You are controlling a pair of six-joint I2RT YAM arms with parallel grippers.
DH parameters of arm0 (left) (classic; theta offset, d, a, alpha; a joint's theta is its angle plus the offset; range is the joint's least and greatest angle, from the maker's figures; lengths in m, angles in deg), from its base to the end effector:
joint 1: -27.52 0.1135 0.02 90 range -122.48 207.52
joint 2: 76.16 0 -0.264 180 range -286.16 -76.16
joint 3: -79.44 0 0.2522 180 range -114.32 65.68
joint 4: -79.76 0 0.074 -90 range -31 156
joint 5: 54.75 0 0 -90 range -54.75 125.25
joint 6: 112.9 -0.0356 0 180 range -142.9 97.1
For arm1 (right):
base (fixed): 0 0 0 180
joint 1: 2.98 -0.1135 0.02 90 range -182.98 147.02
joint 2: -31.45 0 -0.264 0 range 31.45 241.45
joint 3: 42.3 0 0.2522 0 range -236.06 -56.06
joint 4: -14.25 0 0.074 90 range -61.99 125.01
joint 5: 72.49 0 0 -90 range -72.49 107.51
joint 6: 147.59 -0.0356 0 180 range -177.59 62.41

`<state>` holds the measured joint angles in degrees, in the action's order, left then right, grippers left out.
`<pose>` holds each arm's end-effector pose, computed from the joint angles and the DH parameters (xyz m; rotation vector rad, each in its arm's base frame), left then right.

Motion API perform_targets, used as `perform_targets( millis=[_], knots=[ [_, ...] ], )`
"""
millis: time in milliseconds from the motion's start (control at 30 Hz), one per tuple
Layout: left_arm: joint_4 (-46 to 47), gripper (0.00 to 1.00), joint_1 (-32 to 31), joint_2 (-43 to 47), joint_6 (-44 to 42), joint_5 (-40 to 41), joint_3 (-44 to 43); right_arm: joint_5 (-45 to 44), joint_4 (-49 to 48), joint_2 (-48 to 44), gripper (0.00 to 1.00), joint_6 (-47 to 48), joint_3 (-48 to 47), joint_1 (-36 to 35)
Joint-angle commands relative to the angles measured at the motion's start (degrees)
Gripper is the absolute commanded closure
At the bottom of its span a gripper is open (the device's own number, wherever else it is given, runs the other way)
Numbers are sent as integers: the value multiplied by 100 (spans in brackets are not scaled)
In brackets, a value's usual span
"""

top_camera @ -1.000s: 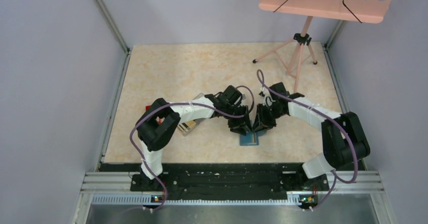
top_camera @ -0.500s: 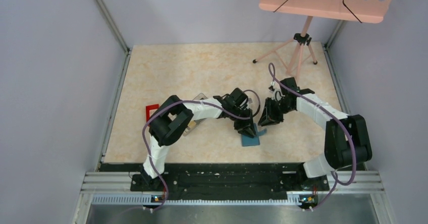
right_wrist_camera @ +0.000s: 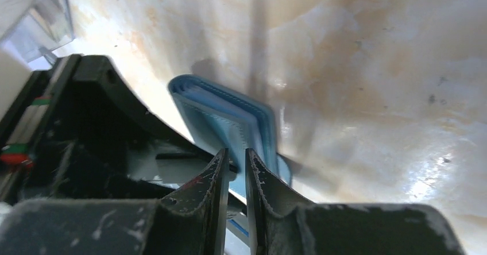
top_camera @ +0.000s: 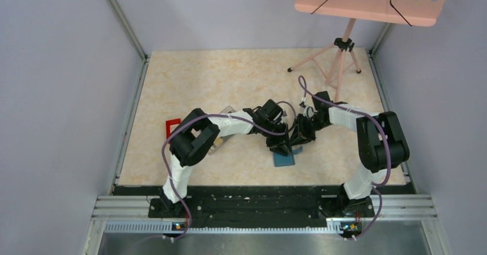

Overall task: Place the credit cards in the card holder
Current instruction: Close the card holder at the center of the board.

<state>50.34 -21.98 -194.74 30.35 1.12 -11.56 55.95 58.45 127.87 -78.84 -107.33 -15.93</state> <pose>0.2616 -0.3370 0.1418 -0.1623 -2.7976 1.1806 0.2778 0.0866 0.1458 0.0827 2.9130 1.0783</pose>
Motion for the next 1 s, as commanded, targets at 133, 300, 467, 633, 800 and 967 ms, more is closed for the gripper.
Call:
perform_targets(
  millis=[133, 300, 467, 633, 800, 967],
  knots=[
    [-630, 58, 69, 903, -308, 887, 180, -587, -154, 34, 83, -130, -7, 1],
    [-819, 66, 96, 1087, -420, 1317, 317, -486, -104, -112, 82, -154, -146, 3],
    [-1304, 86, 84, 694, -670, 1432, -39, -820, 40, -541, 82, -234, -206, 136],
    [-1493, 94, 81, 262, -777, 1378, -367, -1664, 164, -1017, 83, -449, 348, 546],
    [-1771, 97, 19, 52, -907, 1437, -674, -1705, 126, -932, 84, -456, 843, 566],
    [-1842, 95, -7, 46, -922, 1453, -740, -1132, -66, -813, 92, -425, 1044, 503]
  ],
)
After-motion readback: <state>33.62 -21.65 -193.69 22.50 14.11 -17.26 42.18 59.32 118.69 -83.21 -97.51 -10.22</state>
